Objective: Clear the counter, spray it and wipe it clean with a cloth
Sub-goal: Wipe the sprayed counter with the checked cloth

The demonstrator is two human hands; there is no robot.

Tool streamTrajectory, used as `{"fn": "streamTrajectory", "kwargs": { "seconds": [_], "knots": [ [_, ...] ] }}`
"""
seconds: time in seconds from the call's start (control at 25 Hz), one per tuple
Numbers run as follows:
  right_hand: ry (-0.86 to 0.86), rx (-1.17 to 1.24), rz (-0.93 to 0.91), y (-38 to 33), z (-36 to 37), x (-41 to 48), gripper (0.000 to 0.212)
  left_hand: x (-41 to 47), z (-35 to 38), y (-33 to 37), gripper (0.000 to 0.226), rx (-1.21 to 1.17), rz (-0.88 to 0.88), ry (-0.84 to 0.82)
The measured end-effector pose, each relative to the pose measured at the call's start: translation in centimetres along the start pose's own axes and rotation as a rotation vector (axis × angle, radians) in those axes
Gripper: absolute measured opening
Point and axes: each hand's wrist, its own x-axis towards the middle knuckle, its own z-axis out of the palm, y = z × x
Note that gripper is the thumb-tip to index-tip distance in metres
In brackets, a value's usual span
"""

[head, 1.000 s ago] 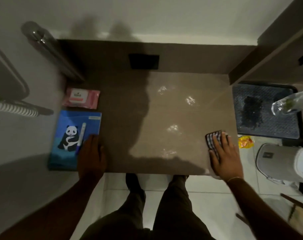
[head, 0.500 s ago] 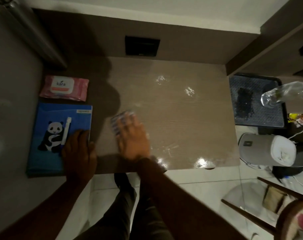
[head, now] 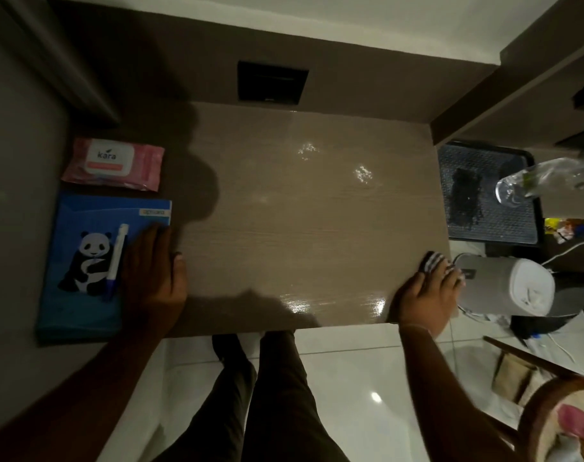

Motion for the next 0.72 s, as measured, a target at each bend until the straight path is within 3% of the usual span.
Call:
{"fn": "streamTrajectory", "kwargs": {
  "seconds": [0.04,0.12,0.24,0.32,0.48,0.64,0.72],
  "knots": [
    [0.007,-0.004,0.004,-1.9,0.6,0.3,0.062,-0.1,0.2,-0.1,0.056,-0.004,0.0,0.013],
    [-0.017,0.02,-0.178,-8.0,2.6,-2.3,0.061,-0.1,0.4,-0.3,0.057,-0.039,-0.006,0.033],
    [-0.111,0.052,-0.711,-17.8,6.9,-13.3,0.06,-0.2,0.2,-0.6,0.06,-0.129,-0.004,0.015],
    [-0.228,0.077,-0.971,-21.7,8.7,-21.4,0.062,-0.6,0.1,-0.6,0.057,-0.208,0.006,0.03],
    [-0.36,0.04,-1.046,-18.4,8.9,-28.2,0.073,-0.7,0.0,-0.6,0.057,-0.338,-0.035,0.012],
    [-0.424,-0.045,-1.256,-12.6,7.7,-25.8,0.08,-0.7,0.1,-0.6,0.054,-0.311,-0.004,0.025],
    [-0.402,-0.014,-1.219,-11.5,7.3,-22.2,0.071,-0.7,0.1,-0.6,0.055,-0.284,-0.018,0.02]
  ]
}}
